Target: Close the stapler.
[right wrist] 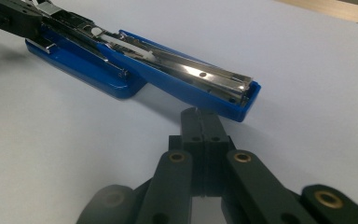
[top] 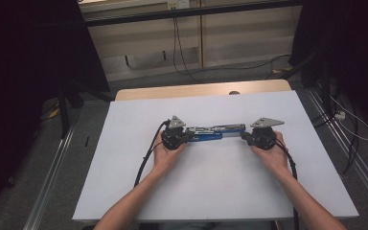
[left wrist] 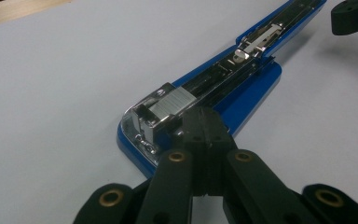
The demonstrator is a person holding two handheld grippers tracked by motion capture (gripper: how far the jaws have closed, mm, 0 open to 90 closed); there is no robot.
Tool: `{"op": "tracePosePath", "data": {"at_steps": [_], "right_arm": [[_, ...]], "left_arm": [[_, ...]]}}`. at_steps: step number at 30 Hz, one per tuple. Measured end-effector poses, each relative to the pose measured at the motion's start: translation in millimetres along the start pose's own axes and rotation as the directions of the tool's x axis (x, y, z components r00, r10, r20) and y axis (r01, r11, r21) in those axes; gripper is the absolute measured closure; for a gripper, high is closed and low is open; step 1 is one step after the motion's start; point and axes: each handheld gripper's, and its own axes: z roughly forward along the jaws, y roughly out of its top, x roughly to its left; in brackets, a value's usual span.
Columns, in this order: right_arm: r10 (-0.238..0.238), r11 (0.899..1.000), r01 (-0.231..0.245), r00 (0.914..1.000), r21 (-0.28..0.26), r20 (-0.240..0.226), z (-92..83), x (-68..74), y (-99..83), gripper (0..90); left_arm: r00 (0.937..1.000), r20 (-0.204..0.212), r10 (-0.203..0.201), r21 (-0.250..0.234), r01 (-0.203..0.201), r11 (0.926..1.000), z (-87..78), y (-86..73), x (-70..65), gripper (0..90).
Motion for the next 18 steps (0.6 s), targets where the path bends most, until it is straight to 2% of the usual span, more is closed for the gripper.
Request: {"op": "tracePosePath", "data": {"at_steps": [5,7,14,18], "right_arm": [[-0.003,0.999,0.003,1.0,0.032,0.004,5.3,3.7,0.3,90.0],[-0.004,0.999,0.004,1.0,0.045,0.009,7.6,2.7,0.6,90.0],[-0.009,0.996,0.007,0.9997,0.085,0.021,12.0,-0.8,2.5,90.0],[-0.011,0.995,0.009,0.9997,0.095,0.023,14.2,-1.8,3.8,90.0]], "left_arm": [[1.0,0.004,-0.001,0.001,0.001,1.0,0.2,0.0,-0.6,90.0],[0.9999,0.009,-0.014,-0.003,0.014,0.9999,0.2,-0.4,-0.6,90.0],[0.9999,0.008,-0.014,-0.002,0.014,0.9999,0.1,-0.5,-0.5,90.0],[1.0,0.0,0.002,-0.001,-0.002,1.0,0.2,0.1,-0.7,90.0]]}}
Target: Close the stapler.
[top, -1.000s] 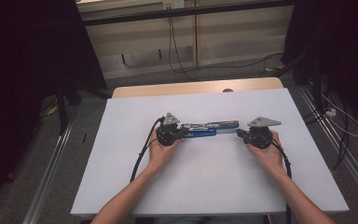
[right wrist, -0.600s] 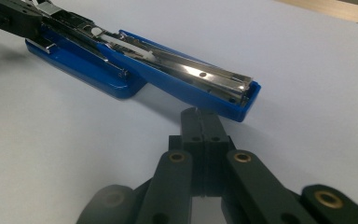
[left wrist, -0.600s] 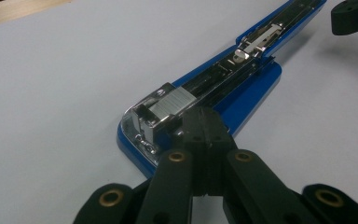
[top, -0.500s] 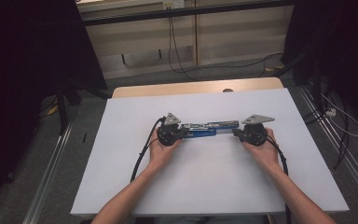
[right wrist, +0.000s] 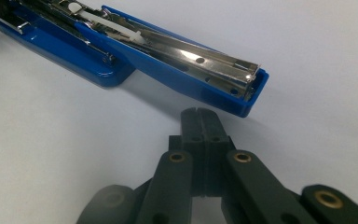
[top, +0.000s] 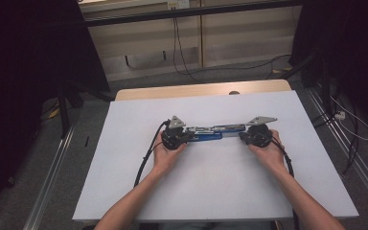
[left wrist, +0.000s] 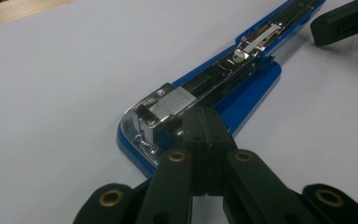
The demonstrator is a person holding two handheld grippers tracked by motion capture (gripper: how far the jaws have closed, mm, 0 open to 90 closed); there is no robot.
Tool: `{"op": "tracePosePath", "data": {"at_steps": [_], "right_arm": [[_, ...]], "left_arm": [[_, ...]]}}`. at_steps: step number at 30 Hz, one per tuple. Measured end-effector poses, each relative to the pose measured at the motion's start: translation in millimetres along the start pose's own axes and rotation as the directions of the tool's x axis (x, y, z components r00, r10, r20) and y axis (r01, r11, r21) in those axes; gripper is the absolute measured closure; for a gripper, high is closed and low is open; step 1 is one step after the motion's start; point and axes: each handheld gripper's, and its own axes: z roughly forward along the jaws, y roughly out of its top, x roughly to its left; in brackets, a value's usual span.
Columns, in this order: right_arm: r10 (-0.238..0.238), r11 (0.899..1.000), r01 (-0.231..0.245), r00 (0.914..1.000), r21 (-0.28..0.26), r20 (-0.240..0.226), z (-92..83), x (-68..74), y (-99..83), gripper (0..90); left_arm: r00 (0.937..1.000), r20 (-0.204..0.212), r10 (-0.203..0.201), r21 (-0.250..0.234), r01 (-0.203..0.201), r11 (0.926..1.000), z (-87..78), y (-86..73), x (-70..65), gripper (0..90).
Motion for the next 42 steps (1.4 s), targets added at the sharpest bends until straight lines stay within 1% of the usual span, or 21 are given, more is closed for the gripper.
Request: {"op": "tracePosePath", "data": {"at_steps": [2,3,6,7,8,9,10,12,14,17,20,22,25,28,29,31,35,42], "right_arm": [[0.003,1.0,-0.003,1.0,0.017,-0.003,1.4,-0.8,1.0,90.0],[0.008,1.0,-0.008,1.0,0.024,-0.003,2.0,-1.2,1.6,90.0],[0.013,0.999,-0.013,0.9999,0.029,-0.005,3.2,-2.0,3.2,90.0],[0.013,1.0,-0.013,0.9999,0.028,-0.006,3.5,-2.2,3.2,90.0],[0.012,1.0,-0.011,0.9999,0.024,-0.007,3.8,-2.5,3.1,90.0],[0.01,1.0,-0.01,0.9999,0.024,-0.007,3.9,-2.4,2.9,90.0],[0.007,1.0,-0.007,1.0,0.022,-0.007,3.9,-2.4,2.7,90.0],[0.016,1.0,-0.016,0.9998,0.019,-0.009,4.0,-2.7,1.9,90.0],[0.021,1.0,-0.021,0.9998,0.016,-0.006,4.7,-2.6,2.1,90.0],[0.007,1.0,-0.007,1.0,0.018,0.005,5.1,-1.2,2.7,90.0],[0.014,1.0,-0.014,0.9999,0.016,0.0,5.2,-2.4,2.8,90.0],[0.023,1.0,-0.022,0.9997,0.014,-0.002,5.5,-2.6,2.8,90.0],[0.022,1.0,-0.022,0.9997,0.013,0.002,5.8,-2.4,3.0,90.0],[0.018,1.0,-0.019,0.9998,0.015,0.004,5.8,-1.9,3.2,90.0],[0.013,1.0,-0.013,0.9999,0.017,0.008,5.8,-1.2,3.4,90.0],[-0.001,1.0,0.001,0.9999,0.016,0.012,6.0,-0.7,3.7,90.0],[0.004,1.0,-0.004,0.9999,0.013,0.013,6.2,-0.8,3.6,90.0],[0.011,1.0,-0.011,0.9999,0.004,0.011,7.4,-1.2,3.9,90.0]], "left_arm": [[1.0,-0.003,0.006,0.002,-0.006,1.0,-0.1,0.1,0.1,90.0],[1.0,0.005,-0.001,0.002,0.001,1.0,0.0,-0.1,0.2,90.0],[1.0,0.007,-0.002,0.003,0.002,1.0,-0.2,-0.2,0.6,90.0],[0.9999,0.009,-0.008,0.001,0.008,1.0,-0.1,-0.3,0.2,90.0],[1.0,0.001,0.006,0.003,-0.006,1.0,-0.4,-0.1,1.2,90.0],[1.0,0.008,-0.006,0.003,0.006,1.0,-0.2,-0.3,0.2,90.0],[1.0,0.001,0.002,0.004,-0.002,1.0,-0.4,-0.2,0.1,90.0],[1.0,-0.006,0.007,0.002,-0.007,1.0,-0.2,-0.1,-0.9,90.0],[1.0,-0.003,0.004,0.001,-0.004,1.0,-0.2,-0.2,-0.7,90.0],[1.0,0.002,0.01,0.003,-0.01,0.9999,-0.7,-0.5,0.7,90.0],[0.9999,0.002,0.011,0.002,-0.011,0.9999,-0.7,-0.5,0.7,90.0],[1.0,0.007,0.003,0.004,-0.003,1.0,-0.8,-0.7,0.8,90.0],[1.0,0.006,0.005,0.004,-0.005,1.0,-0.8,-0.7,0.7,90.0],[0.9999,0.002,0.011,0.002,-0.011,0.9999,-0.8,-0.7,0.7,90.0],[0.9998,-0.002,0.02,0.002,-0.02,0.9998,-0.9,-0.5,1.1,90.0],[0.9999,-0.001,0.013,-0.001,-0.013,0.9999,-0.5,-0.6,0.1,90.0],[0.9996,-0.004,0.028,0.003,-0.028,0.9996,-0.8,-0.5,0.2,90.0],[0.9995,-0.001,0.03,0.001,-0.03,0.9995,-0.8,-0.6,0.8,90.0]]}}
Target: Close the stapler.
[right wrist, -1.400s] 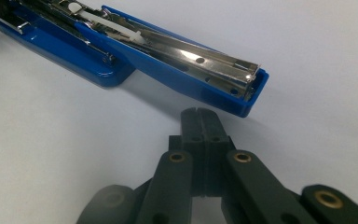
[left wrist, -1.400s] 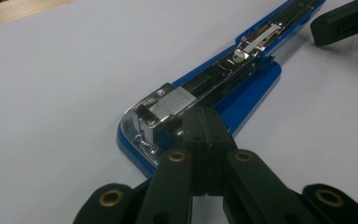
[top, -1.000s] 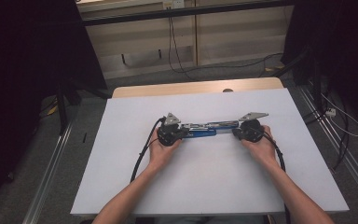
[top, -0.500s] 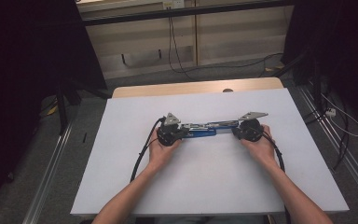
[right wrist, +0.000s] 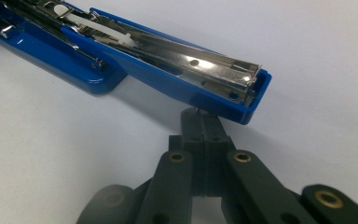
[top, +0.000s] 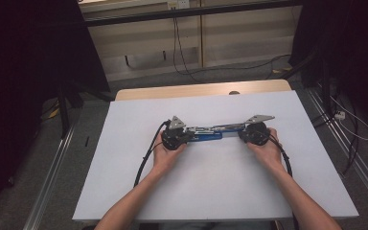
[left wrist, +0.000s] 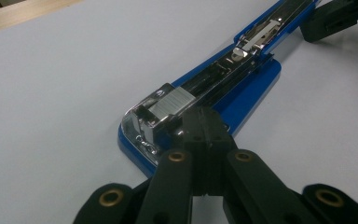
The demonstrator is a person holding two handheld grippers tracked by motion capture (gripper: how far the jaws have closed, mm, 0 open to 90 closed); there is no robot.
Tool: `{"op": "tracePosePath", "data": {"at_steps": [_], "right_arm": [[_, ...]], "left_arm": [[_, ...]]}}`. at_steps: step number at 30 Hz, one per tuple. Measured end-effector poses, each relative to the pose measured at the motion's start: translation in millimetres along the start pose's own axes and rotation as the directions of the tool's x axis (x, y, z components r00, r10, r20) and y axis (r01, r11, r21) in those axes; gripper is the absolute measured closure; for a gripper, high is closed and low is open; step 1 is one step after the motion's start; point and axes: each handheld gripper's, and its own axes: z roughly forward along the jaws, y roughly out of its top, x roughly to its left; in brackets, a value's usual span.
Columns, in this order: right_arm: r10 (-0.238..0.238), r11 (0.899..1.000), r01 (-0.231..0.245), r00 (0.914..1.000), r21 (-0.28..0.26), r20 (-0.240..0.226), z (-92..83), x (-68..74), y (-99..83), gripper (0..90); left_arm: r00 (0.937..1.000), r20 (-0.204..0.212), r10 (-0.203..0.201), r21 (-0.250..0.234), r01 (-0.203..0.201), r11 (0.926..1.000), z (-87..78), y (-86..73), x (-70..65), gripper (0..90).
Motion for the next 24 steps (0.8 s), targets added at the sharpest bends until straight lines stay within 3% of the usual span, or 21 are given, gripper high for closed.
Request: {"op": "tracePosePath", "data": {"at_steps": [4,16,24], "right_arm": [[0.025,1.0,-0.025,0.9996,-0.005,-0.015,0.3,-0.7,-0.6,90.0],[0.025,1.0,-0.025,0.9997,-0.018,-0.007,0.3,0.6,-0.2,90.0],[0.017,0.998,-0.018,0.9998,-0.054,-0.014,-1.4,0.9,1.4,90.0]], "left_arm": [[1.0,0.001,-0.001,0.0,0.001,1.0,0.1,0.0,0.0,90.0],[1.0,0.003,-0.002,-0.002,0.002,1.0,0.2,-0.3,0.1,90.0],[1.0,0.004,-0.004,-0.002,0.004,1.0,0.2,-0.4,0.0,90.0]]}}
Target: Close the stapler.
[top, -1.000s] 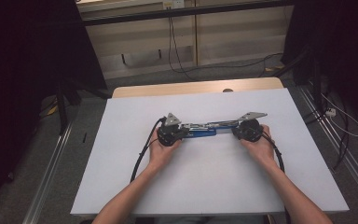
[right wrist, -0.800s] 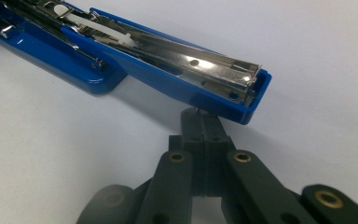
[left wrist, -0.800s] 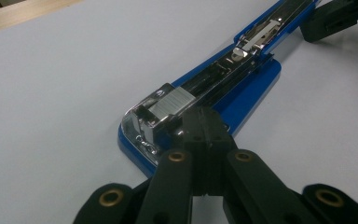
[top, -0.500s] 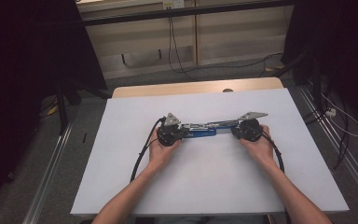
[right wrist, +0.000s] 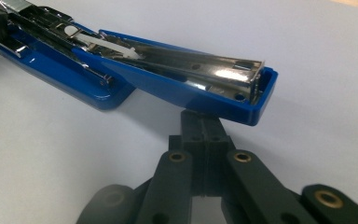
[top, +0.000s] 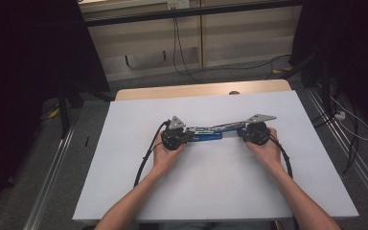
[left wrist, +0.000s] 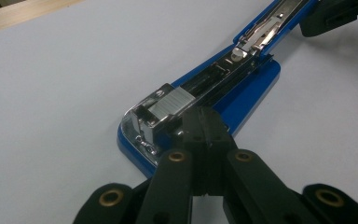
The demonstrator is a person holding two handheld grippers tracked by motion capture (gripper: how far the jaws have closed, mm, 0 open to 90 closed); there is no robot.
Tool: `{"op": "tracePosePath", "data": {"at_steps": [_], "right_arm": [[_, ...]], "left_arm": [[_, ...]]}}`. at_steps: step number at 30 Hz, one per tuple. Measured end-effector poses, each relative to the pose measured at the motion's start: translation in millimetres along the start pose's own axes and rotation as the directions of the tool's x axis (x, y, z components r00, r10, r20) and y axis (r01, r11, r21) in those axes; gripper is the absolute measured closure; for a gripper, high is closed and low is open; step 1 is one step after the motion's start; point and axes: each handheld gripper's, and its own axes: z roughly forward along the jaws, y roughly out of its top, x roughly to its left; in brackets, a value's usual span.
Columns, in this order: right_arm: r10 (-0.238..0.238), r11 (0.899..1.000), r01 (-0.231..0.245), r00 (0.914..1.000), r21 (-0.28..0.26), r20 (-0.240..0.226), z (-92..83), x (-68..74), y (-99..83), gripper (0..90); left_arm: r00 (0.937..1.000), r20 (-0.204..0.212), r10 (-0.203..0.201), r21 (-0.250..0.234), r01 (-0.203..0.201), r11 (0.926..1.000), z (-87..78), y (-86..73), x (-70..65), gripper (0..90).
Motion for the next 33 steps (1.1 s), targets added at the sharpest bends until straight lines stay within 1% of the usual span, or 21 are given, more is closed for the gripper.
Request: {"op": "tracePosePath", "data": {"at_steps": [13,14,16,18,25,26,28,33], "right_arm": [[0.007,1.0,-0.007,1.0,-0.011,-0.007,-0.5,0.2,0.3,90.0],[0.008,1.0,-0.008,0.9999,-0.013,-0.007,-0.5,0.1,0.3,90.0],[0.009,1.0,-0.009,0.9999,-0.016,-0.005,-0.7,-0.3,0.3,90.0],[0.012,1.0,-0.012,0.9999,-0.016,-0.006,-1.1,-0.3,0.5,90.0],[0.013,0.999,-0.013,0.9999,-0.035,-0.006,-1.3,0.2,1.0,90.0],[0.016,0.999,-0.017,0.9998,-0.038,-0.007,-1.5,0.3,1.1,90.0],[0.016,0.999,-0.016,0.9999,-0.04,-0.006,-1.9,0.3,1.1,90.0],[0.009,0.998,-0.01,0.9999,-0.059,-0.013,-3.3,0.5,1.7,90.0]], "left_arm": [[1.0,-0.004,0.003,-0.002,-0.003,1.0,-0.2,-0.2,0.4,90.0],[1.0,0.001,-0.006,-0.006,0.006,1.0,0.2,-0.4,0.0,90.0],[1.0,-0.003,0.003,-0.003,-0.003,1.0,-0.2,-0.3,0.4,90.0],[1.0,-0.002,0.002,-0.003,-0.002,1.0,-0.1,-0.3,0.4,90.0],[1.0,-0.002,-0.001,-0.009,0.001,1.0,0.1,-0.5,0.5,90.0],[1.0,0.006,-0.008,-0.006,0.008,1.0,0.1,-0.6,0.3,90.0],[1.0,-0.005,0.002,-0.006,-0.002,1.0,-0.2,-0.7,0.1,90.0],[1.0,0.003,-0.009,-0.008,0.009,0.9999,0.0,-0.9,0.7,90.0]]}}
